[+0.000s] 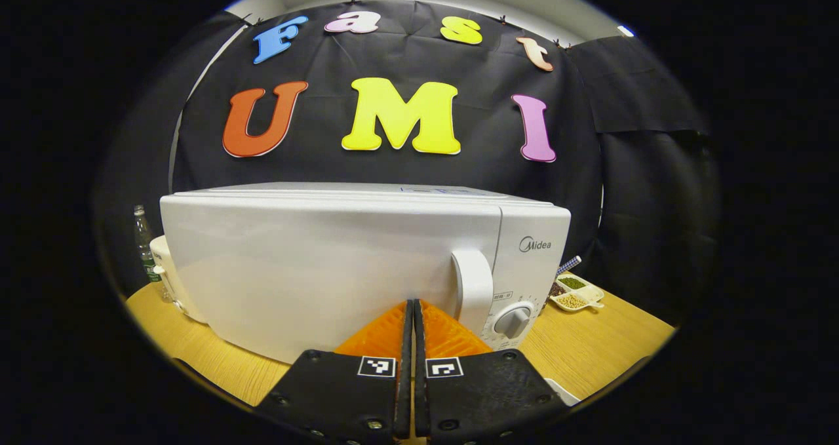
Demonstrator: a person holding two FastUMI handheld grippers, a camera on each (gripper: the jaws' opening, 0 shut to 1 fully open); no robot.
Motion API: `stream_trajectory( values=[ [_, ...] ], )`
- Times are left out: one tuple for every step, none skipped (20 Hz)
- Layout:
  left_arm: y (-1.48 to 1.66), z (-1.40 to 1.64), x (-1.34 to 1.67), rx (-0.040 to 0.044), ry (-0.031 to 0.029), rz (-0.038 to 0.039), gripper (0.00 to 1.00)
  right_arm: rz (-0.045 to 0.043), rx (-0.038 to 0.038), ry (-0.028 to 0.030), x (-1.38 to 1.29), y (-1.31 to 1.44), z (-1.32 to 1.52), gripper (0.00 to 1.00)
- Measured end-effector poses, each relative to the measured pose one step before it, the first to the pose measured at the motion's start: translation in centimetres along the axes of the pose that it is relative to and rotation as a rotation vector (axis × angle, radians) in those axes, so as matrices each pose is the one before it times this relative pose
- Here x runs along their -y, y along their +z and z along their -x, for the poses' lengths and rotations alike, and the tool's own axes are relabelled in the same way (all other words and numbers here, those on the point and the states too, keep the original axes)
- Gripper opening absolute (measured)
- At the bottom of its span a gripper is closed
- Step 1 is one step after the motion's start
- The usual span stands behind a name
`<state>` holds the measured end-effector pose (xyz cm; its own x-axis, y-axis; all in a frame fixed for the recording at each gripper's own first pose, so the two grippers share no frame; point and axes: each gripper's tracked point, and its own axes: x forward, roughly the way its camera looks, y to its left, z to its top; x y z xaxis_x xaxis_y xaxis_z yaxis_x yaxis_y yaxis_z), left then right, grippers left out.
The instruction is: Open the microwave oven with the left hand, put the food in, and close the microwave oven.
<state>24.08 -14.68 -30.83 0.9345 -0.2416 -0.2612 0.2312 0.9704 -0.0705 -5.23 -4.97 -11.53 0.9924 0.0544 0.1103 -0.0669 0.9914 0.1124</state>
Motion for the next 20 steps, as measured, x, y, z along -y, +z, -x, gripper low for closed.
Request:
stream_trajectory(
  values=[
    [-1.436,0.79,-0.31,-0.06012,-0.00343,-0.00074,0.01,0.01096,-0.01166,-0.00013,-0.317,-0.188,0.166,1.0],
    [-0.905,0.967,-0.365,-0.03174,-0.00369,0.00593,0.01,0.00847,-0.006,0.00353,-0.408,0.206,0.183,1.0],
    [-0.252,0.582,-0.109,0.00206,-0.0003,0.00273,0.01,0.00436,-0.00255,0.00251,-0.331,0.26,0.352,1.0],
    [0.217,1.152,-0.385,0.01723,-0.00475,0.00509,0.01,0.00058,-0.0027,-0.00137,-0.286,0.17,0.202,1.0],
    [0.138,1.124,-0.089,0.01416,-0.00643,0.01271,0.01,-0.00182,0.0029,-0.00098,-0.325,0.172,0.145,1.0],
    [0.373,1.539,-0.508,0.00956,0.01448,0.00474,0.02,0.00201,-0.0011,0.00102,-0.455,0.145,-0.043,1.0],
    [0.218,1.439,-0.291,0.00355,0.00683,0.00167,0.34,0.00627,-0.00206,0.00048,-0.435,-0.053,0.133,1.0],
    [0.45,1.476,-0.385,-0.00206,0.01265,-0.00667,0.27,0.00793,-0.00562,-0.00529,-0.285,0.085,0.021,1.0],
    [0.53,1.486,-0.264,0.00609,0.00457,0.00063,0.49,0.01148,-0.00294,-0.00178,-0.337,0.092,0.072,1.0],
    [0.343,1.798,-0.359,0.01632,0.02263,0.00644,0.72,0.011,0.00029,0.005,-0.498,0.256,0.016,1.0],
    [1.627,1.245,-0.791,0.02807,0.03039,-0.00744,0.94,0.00783,0.0018,0.00845,-0.678,0.333,0.034,1.0],
    [1.152,1.556,-0.488,0.01924,0.01778,-0.0082,0.93,0.00853,0.00369,0.00838,-0.548,0.476,0.074,1.0],
    [0.911,1.537,-0.23,0.01817,0.01104,0.00257,0.93,0.01021,0.00394,0.00636,-0.47,0.339,0.011,1.0],
    [1.016,1.516,-0.157,0.01092,-0.00014,0.00678,0.93,0.01058,0.00311,0.00081,-0.403,0.357,-0.097,1.0],
    [0.938,1.437,-0.094,0.00665,0.0013,0.01364,0.93,0.01123,0.00304,0.0022,-0.375,0.356,0.015,1.0],
    [1.16,1.415,-0.342,0.01318,0.01284,0.01257,0.93,0.00962,0.00631,0.00197,-0.475,0.39,-0.038,1.0],
    [0.94,1.376,-0.418,0.00903,0.01144,0.00074,0.93,0.00937,0.0041,0.00018,-0.346,0.424,-0.009,1.0],
    [1.101,1.325,-0.384,0.01458,0.00922,-0.00473,0.93,0.00509,0.00367,-0.00309,-0.284,0.397,-0.039,1.0],
    [1.288,1.216,-0.368,0.02136,0.00797,0.00193,0.93,0.00129,-0.0015,-0.00261,-0.196,0.173,-0.079,1.0],
    [1.192,1.402,-0.052,0.01917,-0.00235,0.00668,0.93,-0.0006,-0.00249,0.00132,-0.274,0.224,-0.086,1.0]
  ],
)
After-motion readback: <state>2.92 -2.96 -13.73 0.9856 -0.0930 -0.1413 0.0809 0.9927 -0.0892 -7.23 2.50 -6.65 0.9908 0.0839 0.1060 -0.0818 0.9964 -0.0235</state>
